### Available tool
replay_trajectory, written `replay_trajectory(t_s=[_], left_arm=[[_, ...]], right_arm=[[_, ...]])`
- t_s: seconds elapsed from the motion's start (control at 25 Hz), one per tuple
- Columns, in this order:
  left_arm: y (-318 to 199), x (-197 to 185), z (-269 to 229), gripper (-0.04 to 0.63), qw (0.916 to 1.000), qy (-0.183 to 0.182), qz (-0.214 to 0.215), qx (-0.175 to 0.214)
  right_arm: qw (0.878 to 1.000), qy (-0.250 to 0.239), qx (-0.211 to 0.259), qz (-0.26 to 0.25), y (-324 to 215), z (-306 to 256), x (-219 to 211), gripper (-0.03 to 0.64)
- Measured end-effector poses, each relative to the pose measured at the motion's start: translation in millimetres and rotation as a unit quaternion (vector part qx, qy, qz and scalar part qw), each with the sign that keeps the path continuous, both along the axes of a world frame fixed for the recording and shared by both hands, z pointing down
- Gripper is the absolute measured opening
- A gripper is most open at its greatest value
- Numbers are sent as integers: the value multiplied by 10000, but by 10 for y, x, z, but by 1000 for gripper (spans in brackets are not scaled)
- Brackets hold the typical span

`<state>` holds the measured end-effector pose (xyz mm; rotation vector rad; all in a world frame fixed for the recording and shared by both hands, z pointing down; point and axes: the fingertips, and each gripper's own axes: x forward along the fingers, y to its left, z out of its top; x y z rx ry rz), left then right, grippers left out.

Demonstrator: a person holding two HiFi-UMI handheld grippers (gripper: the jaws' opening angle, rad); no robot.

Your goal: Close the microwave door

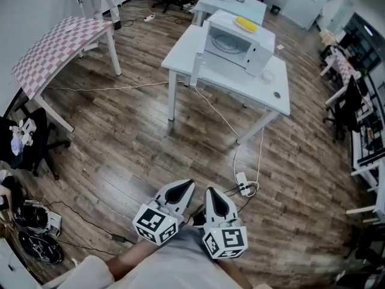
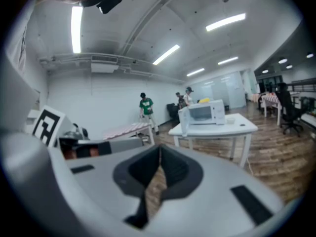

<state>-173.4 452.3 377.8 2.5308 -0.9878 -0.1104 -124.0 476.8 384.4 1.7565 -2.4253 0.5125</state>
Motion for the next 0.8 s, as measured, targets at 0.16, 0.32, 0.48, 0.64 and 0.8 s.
replay_trajectory(t_s=[0.16,0.32,0.48,0.64,0.8], left_arm=[[-33,-46,-30,18,10000,42,-24,37],[-71,-56,-72,18,9999,72,-76,71],[-149,-70,-101,19,9998,161,-132,62],[-244,-71,-66,18,9997,187,-118,49],[-386,-75,-49,18,9998,88,-161,16]], right_arm=[[10000,46,-31,-28,-23,5,-29,23],[9999,118,-44,-102,-84,-28,-28,23],[9997,147,2,-198,-168,-73,-48,23],[9995,105,36,-306,-263,-41,-82,23],[9994,14,19,-357,-410,-27,-85,23]])
